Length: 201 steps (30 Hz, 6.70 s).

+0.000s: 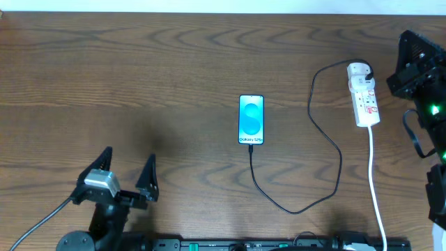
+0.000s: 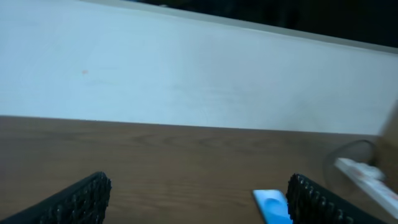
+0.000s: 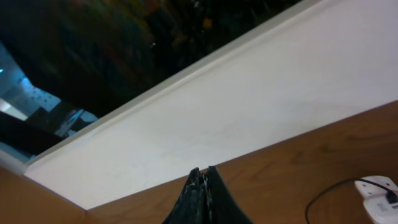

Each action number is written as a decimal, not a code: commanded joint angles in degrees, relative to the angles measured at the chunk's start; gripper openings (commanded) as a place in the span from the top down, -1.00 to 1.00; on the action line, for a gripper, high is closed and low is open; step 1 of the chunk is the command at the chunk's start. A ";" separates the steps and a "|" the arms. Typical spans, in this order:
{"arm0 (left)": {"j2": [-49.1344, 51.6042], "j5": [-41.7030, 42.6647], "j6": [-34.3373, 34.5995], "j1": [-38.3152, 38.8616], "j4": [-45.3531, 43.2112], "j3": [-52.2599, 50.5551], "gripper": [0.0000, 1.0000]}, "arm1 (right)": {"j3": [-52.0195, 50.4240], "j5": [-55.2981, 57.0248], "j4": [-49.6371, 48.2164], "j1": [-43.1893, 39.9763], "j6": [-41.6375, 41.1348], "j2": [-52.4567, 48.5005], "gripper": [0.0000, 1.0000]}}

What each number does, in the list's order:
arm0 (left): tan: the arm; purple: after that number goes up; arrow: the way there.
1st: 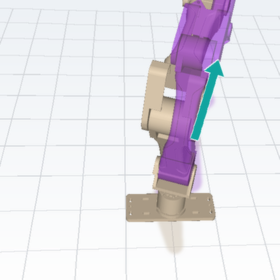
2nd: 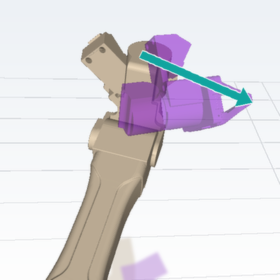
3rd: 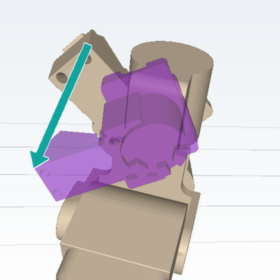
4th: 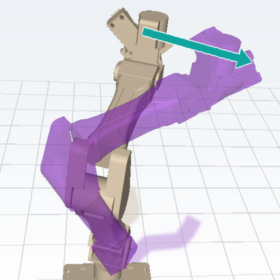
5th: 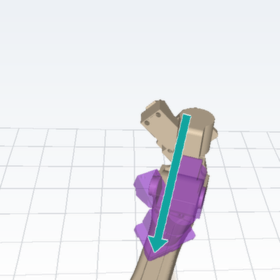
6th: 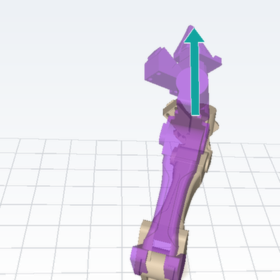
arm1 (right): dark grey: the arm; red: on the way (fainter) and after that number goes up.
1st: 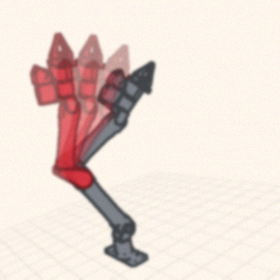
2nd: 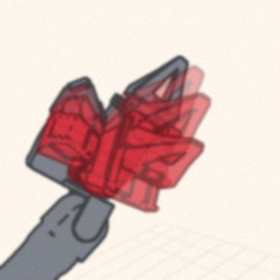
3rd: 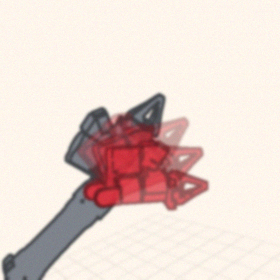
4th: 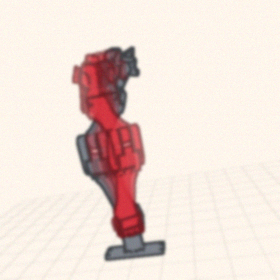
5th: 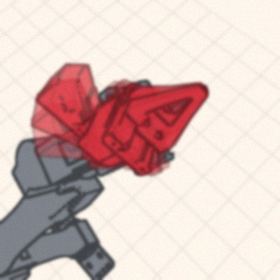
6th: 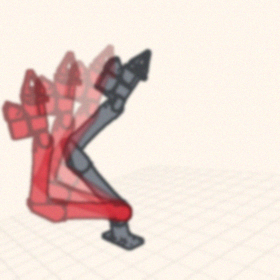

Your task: Plug charger to phone and switch on socket

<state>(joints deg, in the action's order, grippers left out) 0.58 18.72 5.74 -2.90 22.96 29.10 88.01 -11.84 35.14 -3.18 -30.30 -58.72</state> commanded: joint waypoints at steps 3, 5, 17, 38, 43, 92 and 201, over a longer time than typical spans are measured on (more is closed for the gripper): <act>-0.35 -11.10 -0.59 -0.20 -9.14 -8.63 -0.81 | -1.46 -0.07 -1.16 2.73 1.27 1.46 0.98; -0.35 -11.10 -0.61 -0.20 -13.25 -11.41 -0.81 | -1.46 0.28 -1.16 3.26 1.27 1.51 0.98; -0.35 -12.83 -0.57 -0.20 -28.61 -26.34 -0.81 | -1.46 2.93 -1.31 5.53 2.12 1.99 0.97; -0.35 -13.05 -0.59 -0.20 -27.36 -28.87 -0.82 | -1.46 5.95 -1.14 5.53 3.19 5.11 0.97; -0.35 -13.00 -0.59 -0.20 -21.86 -28.87 -0.81 | -1.51 5.97 -1.09 5.53 3.21 5.11 0.96; -0.37 -13.22 -0.59 2.82 -19.34 -28.83 -0.81 | -1.57 6.78 -1.70 8.61 3.15 4.39 0.86; -0.37 -13.22 -0.59 2.82 -19.34 -28.83 -0.82 | -87.71 10.56 -36.06 1.66 14.34 58.45 -0.98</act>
<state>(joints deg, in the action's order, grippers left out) 0.58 4.97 5.74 -0.25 1.56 1.13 0.40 -2.68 -3.07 -1.63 -17.04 -0.82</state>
